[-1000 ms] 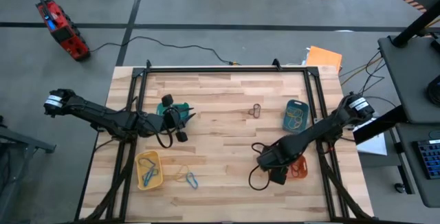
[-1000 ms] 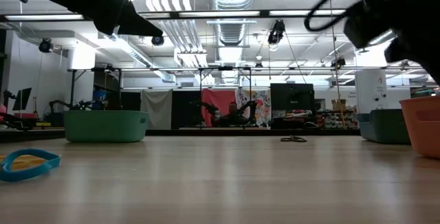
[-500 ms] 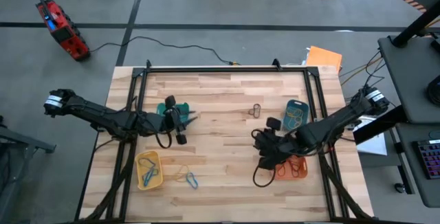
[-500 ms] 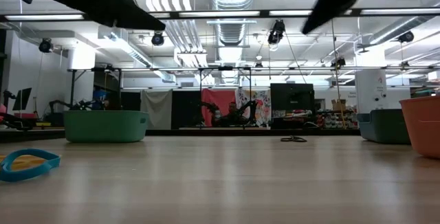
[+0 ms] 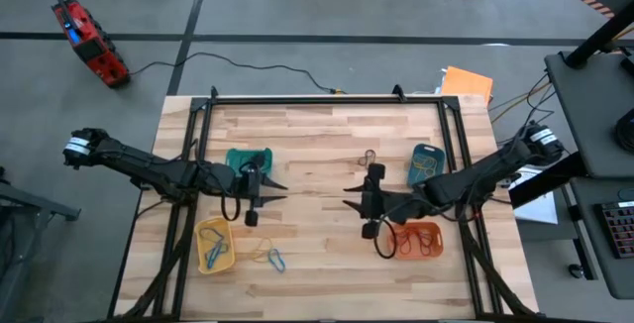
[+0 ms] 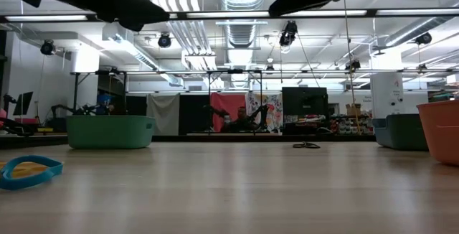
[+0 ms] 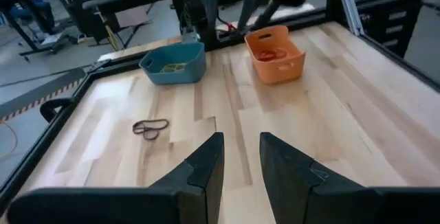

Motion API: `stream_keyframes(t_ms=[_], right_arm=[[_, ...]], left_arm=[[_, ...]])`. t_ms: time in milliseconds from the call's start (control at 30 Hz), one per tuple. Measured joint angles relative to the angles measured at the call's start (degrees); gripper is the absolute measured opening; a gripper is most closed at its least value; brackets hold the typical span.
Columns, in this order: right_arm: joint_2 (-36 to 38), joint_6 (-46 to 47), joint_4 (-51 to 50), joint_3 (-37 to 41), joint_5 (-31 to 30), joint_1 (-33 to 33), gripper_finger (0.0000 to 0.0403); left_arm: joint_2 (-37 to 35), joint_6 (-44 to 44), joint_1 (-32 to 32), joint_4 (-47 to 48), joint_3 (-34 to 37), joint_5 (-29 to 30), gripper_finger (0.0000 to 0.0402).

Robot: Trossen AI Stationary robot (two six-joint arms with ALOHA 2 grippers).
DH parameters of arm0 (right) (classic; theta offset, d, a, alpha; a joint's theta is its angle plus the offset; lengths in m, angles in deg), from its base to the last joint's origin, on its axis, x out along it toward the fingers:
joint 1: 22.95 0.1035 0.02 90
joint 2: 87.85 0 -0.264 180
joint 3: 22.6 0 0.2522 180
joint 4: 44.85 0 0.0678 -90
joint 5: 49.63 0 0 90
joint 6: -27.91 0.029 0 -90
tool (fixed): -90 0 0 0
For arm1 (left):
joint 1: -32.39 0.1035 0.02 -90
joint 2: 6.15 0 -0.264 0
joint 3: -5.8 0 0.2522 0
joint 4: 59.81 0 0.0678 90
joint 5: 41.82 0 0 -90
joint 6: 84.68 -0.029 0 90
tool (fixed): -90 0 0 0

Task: Sort rubber bands into baskets
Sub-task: Put the brown rubber band into the green bin

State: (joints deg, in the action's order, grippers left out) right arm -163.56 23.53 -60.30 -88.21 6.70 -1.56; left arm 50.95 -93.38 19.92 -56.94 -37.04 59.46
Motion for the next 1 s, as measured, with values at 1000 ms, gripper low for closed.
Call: stream_keyframes(t_ms=[1000], right_arm=[[17.99, 14.97, -16.55, -0.13, -8.44, -4.20, 0.0057]], left_arm=[[46.98, -11.33, 16.91, -17.18, -28.84, -3.64, 0.0079]])
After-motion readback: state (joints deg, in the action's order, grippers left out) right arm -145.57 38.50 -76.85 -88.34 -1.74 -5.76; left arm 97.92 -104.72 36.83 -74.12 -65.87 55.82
